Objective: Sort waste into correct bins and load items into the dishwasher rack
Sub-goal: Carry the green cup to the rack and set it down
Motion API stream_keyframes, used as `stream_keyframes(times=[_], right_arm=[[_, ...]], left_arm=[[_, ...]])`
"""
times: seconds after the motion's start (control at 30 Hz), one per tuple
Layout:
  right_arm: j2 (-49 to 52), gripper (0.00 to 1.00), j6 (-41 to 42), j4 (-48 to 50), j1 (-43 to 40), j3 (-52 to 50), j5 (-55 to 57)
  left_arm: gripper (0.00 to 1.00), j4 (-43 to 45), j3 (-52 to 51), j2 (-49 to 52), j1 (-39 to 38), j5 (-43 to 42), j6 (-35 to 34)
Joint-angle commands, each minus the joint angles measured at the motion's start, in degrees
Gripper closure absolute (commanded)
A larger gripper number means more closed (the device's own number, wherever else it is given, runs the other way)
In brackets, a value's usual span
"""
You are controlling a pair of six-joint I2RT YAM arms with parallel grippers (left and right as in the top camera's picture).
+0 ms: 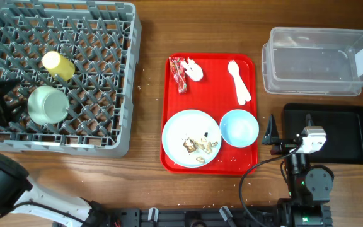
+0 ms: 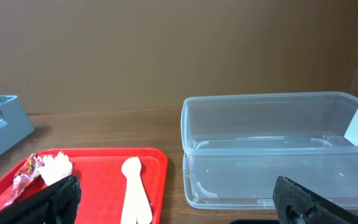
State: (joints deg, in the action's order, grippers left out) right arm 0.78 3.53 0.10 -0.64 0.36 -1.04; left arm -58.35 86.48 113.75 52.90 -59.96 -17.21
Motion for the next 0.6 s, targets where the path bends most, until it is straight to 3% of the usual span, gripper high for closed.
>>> stream_keyframes(times=[0.0,0.03,0.07,0.1,0.23,0.3,0.37,0.57], right_arm=[[-0.35,0.00,-0.50,0.28,0.02,-0.07,0.57],[-0.35,0.00,-0.50,0.28,0.02,-0.07,0.57],[-0.35,0.00,-0.50,0.28,0.02,-0.07,0.57],[-0.35,0.00,-0.50,0.28,0.02,-0.07,0.55],[-0.35,0.00,-0.50,0.28,0.02,-0.07,0.57],[-0.35,0.00,-0.52,0.28,0.02,-0.07,0.57],[-0.35,0.00,-0.52,0.28,0.02,-0.07,0.55],[-0.35,0.00,-0.50,0.28,0.02,-0.07,0.55]], left_arm=[[0.46,-0.07,1.03,-7.72,0.02,6.97,0.09],[0.61,-0.07,1.03,-11.21,-0.63,10.71,0.09],[0.87,-0.92,1.03,-14.36,-1.88,14.58,0.11],[0.96,-3.69,1.01,-17.84,-4.66,20.26,0.59],[0.96,-9.66,0.61,-20.63,-20.26,41.05,-0.57],[0.96,-9.42,-0.33,-19.39,-27.71,56.83,-11.61],[0.96,-10.08,-0.39,-17.40,-31.21,67.84,-18.25],[0.96,-10.03,-0.39,-14.01,-29.31,70.36,-19.52]])
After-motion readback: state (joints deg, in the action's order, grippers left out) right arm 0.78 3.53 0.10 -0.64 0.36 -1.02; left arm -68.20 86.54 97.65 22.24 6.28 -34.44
